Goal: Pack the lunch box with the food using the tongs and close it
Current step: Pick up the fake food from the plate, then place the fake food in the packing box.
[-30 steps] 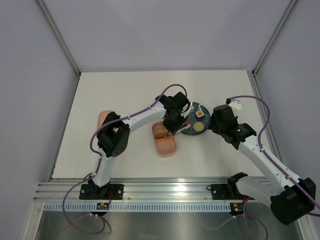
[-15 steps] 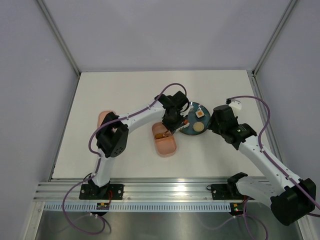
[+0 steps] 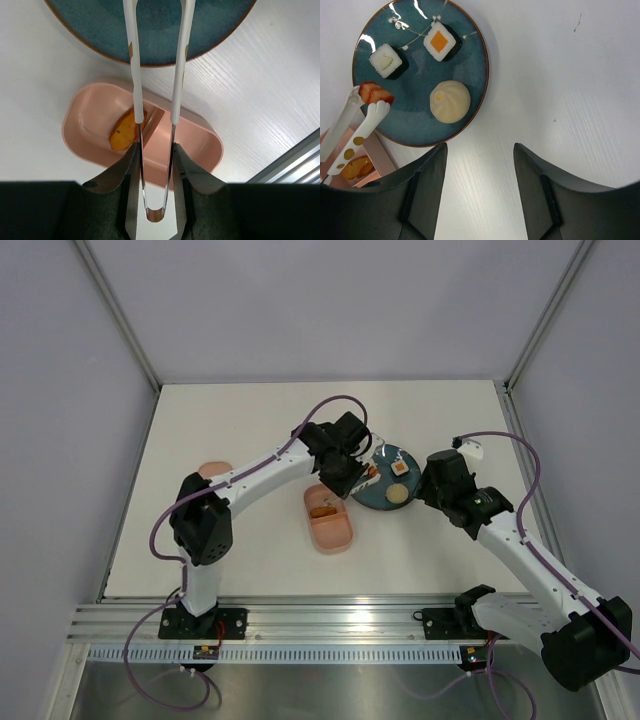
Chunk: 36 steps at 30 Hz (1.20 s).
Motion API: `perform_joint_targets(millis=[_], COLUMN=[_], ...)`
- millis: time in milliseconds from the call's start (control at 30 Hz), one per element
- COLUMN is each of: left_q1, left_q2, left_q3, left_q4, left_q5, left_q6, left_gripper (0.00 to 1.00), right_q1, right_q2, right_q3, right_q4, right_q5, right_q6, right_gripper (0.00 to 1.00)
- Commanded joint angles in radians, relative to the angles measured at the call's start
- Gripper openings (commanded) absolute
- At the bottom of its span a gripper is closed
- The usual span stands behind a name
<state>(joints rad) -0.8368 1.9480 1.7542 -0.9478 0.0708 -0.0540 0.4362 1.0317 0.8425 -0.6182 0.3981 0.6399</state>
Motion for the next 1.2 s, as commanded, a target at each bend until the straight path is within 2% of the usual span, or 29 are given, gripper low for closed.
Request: perform_joint_targets(millis=[0, 500, 833, 967, 1067, 1100, 1167], left_q1=[0.005, 0.094, 0.142, 0.143, 0.143, 0.143, 0.143], left_q2=[-0.096, -0.377, -0.402, -0.386, -0.379, -0.377, -0.374], left_q3=[-0.034, -0.37, -0.486, -0.47, -0.461, -0.46, -0.456], left_q4=[0.004, 0.017, 0.07, 0.08, 0.078, 0.08, 0.076], left_q5=[-0.006, 0.014, 0.075, 0.089, 0.09, 0.092, 0.09], left_q6=[-0.006, -0.063, -0.084, -0.092, -0.092, -0.092, -0.089], left_gripper=[0.0, 0.0, 0.0, 0.05, 0.13, 0.2, 0.25], right_q1=[-0.008, -0.008, -0.01, -0.01, -0.008, -0.008, -0.01], right_q2=[-0.016, -0.005, 0.004, -0.002, -0.005, -0.005, -0.005], right_q3=[0.003, 0.006, 0.017, 0.02, 0.017, 0.017, 0.017], right_q4=[0.006, 0.021, 0.026, 0.014, 0.012, 0.011, 0.012], right_q5=[-0.01, -0.022, -0.031, -0.027, -0.024, -0.025, -0.025], right_q6=[-0.003, -0.006, -0.009, -0.006, -0.008, -0.008, -0.008], right_gripper=[0.64, 0.64, 0.64, 0.64, 0.64, 0.64, 0.64])
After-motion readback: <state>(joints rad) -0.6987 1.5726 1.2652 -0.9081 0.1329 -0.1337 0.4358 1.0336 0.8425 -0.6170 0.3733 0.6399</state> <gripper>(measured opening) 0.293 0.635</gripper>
